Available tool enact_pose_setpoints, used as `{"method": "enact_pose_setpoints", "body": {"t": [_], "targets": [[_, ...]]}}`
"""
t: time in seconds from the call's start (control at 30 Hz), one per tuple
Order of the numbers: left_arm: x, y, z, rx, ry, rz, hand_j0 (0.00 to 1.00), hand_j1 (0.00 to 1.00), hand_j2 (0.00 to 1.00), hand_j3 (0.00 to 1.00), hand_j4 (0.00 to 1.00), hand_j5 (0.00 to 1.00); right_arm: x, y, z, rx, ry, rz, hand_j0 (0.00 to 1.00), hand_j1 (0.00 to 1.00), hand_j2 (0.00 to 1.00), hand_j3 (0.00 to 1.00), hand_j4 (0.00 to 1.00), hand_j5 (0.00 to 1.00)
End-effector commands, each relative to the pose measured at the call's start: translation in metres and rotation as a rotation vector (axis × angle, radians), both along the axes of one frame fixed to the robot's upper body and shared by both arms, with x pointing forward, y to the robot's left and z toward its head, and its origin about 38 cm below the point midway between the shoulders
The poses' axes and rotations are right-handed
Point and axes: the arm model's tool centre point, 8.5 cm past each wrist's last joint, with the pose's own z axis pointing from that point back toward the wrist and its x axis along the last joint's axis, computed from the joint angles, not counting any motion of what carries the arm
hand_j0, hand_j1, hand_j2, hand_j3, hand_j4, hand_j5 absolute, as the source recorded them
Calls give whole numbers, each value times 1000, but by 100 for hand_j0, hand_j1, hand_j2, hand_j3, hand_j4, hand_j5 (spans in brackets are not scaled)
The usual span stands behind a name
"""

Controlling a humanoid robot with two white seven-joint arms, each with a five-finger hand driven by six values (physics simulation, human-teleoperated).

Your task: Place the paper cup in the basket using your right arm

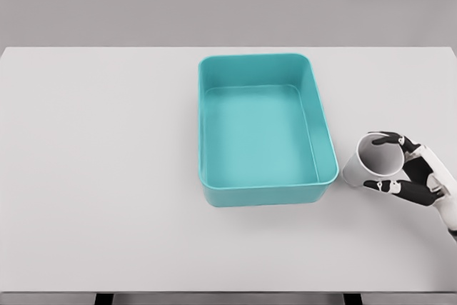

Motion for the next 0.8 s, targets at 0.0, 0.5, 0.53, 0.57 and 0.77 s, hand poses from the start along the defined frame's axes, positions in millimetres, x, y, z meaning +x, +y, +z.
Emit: {"method": "enact_pose_setpoints", "body": {"t": [0.0,0.5,0.53,0.57,0.77], "targets": [[0,0,0,0,0,-1,100,100,100,100,100,100,2,0,11,2,-30,4,60,60,60,60,60,60],[0,0,0,0,0,-1,100,100,100,100,100,100,23,-3,58,-183,-179,32,60,60,60,60,60,60],[0,0,0,0,1,1,100,100,100,100,100,100,28,-2,63,-193,-196,34,60,60,60,60,60,60],[0,0,0,0,0,-1,100,100,100,100,100,100,30,-2,66,-198,-205,33,60,60,60,60,60,60],[0,0,0,0,0,-1,100,100,100,100,100,100,49,4,89,-267,-285,44,60,60,60,60,60,60]]}}
